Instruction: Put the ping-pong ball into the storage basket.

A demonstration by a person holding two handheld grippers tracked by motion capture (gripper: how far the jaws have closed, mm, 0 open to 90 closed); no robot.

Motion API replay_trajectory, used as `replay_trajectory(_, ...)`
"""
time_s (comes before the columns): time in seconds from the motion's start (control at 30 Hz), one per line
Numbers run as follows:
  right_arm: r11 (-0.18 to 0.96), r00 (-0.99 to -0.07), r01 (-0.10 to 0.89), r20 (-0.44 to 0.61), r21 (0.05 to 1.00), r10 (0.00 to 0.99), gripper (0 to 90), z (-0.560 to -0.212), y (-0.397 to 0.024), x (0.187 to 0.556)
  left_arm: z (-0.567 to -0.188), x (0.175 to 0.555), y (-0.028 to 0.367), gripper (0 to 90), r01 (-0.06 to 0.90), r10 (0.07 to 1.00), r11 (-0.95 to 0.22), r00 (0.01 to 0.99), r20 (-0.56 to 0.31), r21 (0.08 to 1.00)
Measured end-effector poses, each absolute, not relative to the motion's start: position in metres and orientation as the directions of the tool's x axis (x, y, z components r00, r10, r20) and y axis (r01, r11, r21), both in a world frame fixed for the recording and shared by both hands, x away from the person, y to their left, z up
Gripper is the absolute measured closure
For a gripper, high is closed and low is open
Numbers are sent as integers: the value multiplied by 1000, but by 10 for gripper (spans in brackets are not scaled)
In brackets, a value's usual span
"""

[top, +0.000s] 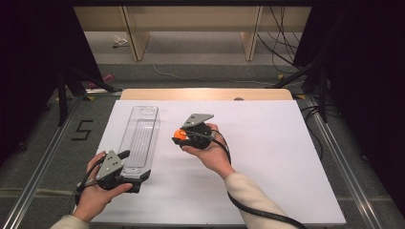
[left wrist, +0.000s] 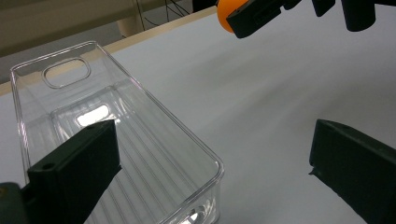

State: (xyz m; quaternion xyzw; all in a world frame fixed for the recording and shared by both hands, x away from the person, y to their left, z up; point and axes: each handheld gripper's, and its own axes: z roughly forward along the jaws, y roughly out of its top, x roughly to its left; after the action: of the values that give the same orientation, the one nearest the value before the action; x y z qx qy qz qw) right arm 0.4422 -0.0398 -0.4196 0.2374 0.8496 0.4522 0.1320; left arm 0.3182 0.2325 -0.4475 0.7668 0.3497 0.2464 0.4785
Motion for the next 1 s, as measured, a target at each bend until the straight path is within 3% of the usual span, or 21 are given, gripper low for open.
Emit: replay_trajectory(1.0,481,-859,277,-10,832,513,513,-416,-28,446,-447,318,232,12,300,773,-297,634,43,907)
